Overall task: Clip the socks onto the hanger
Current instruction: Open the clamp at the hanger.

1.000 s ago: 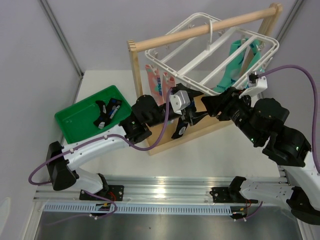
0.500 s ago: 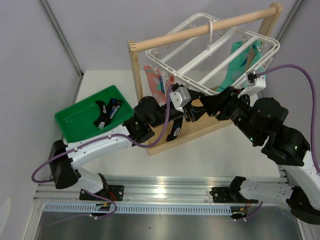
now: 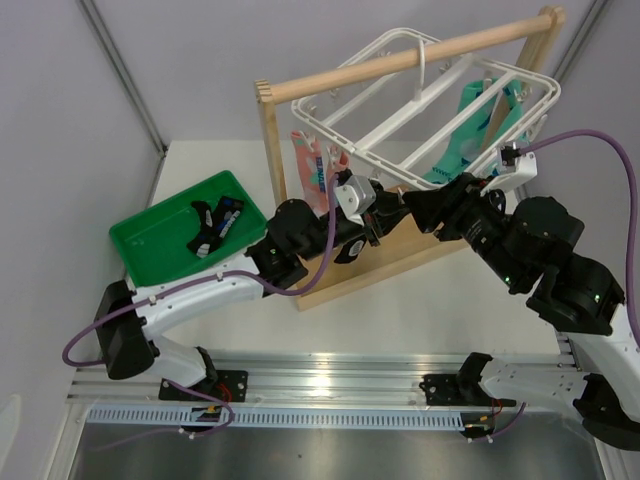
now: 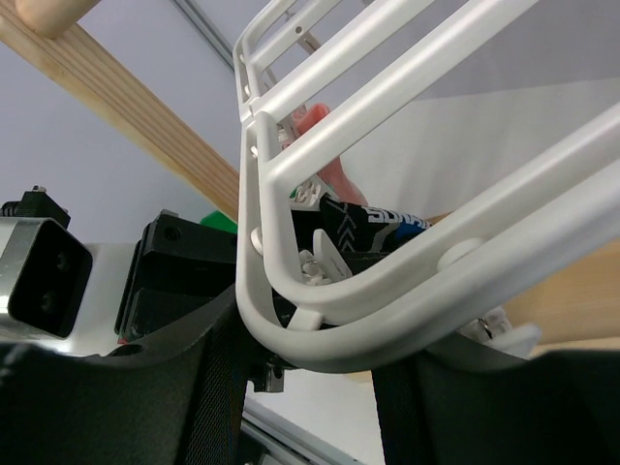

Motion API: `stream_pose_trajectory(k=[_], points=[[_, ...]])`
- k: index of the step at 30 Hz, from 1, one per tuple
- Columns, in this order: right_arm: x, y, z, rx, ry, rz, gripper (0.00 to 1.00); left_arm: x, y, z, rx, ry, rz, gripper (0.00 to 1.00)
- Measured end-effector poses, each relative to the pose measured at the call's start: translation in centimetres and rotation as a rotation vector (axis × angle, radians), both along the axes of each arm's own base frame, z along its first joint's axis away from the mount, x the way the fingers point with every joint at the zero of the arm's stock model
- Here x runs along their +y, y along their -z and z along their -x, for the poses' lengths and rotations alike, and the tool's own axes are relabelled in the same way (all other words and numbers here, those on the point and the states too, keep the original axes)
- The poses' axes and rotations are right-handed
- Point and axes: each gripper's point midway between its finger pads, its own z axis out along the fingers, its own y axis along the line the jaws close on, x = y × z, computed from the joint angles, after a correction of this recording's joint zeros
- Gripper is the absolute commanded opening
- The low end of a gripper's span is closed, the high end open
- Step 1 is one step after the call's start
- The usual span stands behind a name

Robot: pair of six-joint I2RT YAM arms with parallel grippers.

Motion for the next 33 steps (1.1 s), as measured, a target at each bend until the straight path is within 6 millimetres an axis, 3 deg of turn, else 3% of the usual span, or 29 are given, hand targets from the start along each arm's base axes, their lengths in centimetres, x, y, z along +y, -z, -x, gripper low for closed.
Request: stream_pose_trajectory(k=[7, 21, 33], points=[[-0.2, -0.7, 0.1, -0.034, -0.002, 0.001, 0.53, 0.5, -0.4, 0.9, 0.005, 0.011, -0.005, 0.01], [1.1, -0.3, 0.1, -0.161, -0.086, 0.098, 0.58, 0.1, -0.3, 1.8, 0.049, 0.025, -0.071, 0.01], [0.2, 0.0, 0.6, -0.235, -0.089, 0.154, 0.59, -0.1, 0.9, 2.0, 0.154, 0.011, -0.097, 0.01]])
